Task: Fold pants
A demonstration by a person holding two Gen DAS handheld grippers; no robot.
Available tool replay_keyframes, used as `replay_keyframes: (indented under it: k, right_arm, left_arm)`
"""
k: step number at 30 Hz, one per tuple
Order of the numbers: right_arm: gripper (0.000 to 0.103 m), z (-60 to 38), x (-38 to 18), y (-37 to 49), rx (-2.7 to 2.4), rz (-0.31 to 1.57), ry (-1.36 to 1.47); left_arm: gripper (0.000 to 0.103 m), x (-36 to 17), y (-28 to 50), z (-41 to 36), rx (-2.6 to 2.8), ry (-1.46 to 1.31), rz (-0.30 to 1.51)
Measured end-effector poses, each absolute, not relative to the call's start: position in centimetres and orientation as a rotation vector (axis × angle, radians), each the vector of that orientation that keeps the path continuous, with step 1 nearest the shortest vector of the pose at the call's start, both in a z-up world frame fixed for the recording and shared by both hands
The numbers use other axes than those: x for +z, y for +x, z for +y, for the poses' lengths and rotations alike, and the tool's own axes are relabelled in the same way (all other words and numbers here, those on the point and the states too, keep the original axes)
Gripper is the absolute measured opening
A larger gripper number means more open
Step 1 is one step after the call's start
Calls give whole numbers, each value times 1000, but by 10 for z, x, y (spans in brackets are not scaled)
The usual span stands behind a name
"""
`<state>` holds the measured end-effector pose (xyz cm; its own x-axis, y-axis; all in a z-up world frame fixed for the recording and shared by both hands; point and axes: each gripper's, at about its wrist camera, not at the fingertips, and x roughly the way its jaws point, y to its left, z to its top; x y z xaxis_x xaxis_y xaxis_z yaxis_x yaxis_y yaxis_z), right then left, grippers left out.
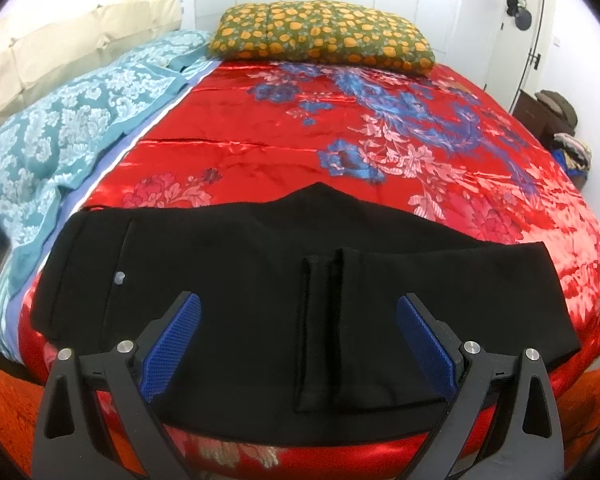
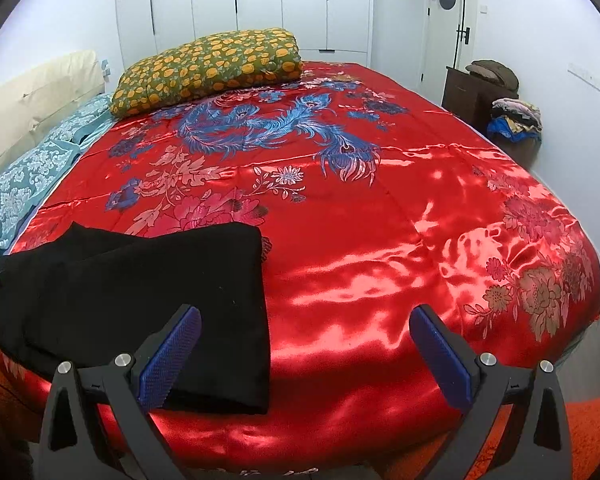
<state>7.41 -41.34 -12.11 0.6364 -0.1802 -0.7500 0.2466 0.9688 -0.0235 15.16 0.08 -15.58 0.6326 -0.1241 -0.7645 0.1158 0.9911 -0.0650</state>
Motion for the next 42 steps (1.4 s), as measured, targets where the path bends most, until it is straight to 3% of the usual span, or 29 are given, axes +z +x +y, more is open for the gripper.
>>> replay_keyframes:
  k: [21,25,30,34,42]
  right_arm:
    - [103,-415,-122,74,-245,851,90]
    - [103,-416,-121,73,-248,839,103]
    - [103,-424,-125,73,-250,845,167]
    - [103,-427,-129,77,-244,855,219]
    - [103,-407,-129,82,-206,860,146]
  left_arm:
    - [99,-155,156,8,-137,-26,910]
    - [99,-132,169,58,-111,-133,896]
    - [99,-112,199,180,30,-330,897]
    - [99,-143,224,253,34,-455,1048]
    - [98,-200,250,255,-37,-388,1165]
